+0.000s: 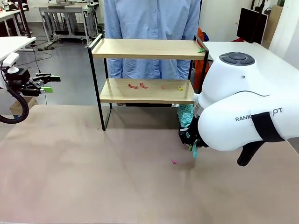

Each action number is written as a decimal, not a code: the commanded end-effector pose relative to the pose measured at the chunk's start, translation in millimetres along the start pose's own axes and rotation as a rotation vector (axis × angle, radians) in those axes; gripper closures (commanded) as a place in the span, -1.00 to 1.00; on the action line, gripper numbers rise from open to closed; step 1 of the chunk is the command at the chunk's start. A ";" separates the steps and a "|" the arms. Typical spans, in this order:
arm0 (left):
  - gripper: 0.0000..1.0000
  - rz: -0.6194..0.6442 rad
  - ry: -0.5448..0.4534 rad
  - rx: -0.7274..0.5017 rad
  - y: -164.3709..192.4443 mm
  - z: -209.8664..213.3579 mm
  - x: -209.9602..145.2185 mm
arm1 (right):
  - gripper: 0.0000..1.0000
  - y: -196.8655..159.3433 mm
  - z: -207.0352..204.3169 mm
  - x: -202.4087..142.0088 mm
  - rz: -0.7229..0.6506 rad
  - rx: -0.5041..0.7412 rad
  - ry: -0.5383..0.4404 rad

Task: Clean the shelf.
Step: Clean the specific section of the Shelf indicated by the human with the Duster.

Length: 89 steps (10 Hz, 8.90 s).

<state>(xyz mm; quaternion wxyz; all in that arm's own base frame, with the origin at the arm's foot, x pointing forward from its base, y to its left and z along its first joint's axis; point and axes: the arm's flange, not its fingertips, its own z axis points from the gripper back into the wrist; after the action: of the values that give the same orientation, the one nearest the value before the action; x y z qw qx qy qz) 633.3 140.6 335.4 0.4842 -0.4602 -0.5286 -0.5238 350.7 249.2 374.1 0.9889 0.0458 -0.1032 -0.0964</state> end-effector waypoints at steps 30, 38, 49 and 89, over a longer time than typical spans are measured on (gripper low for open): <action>-1.00 -0.003 0.006 -0.004 -1.6 -0.1 2.1 | 0.74 -116.9 219.2 -113.9 0.921 0.229 0.165; -1.00 -0.003 0.006 -0.004 -1.6 -0.1 2.1 | 0.74 -116.9 219.2 -113.9 0.921 0.229 0.165; -1.00 -0.003 0.006 -0.004 -1.6 -0.1 2.1 | 0.74 -116.9 219.2 -113.9 0.921 0.229 0.165; -1.00 -0.003 0.006 -0.004 -1.6 -0.1 2.1 | 0.74 299.5 139.2 23.1 0.136 0.189 -0.312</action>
<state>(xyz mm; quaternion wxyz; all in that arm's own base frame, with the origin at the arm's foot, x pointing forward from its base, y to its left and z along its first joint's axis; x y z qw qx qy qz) 633.8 140.9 333.9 0.4844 -0.4606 -0.5284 -0.5235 389.5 494.0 539.4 0.9573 0.1325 -0.2571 -0.0062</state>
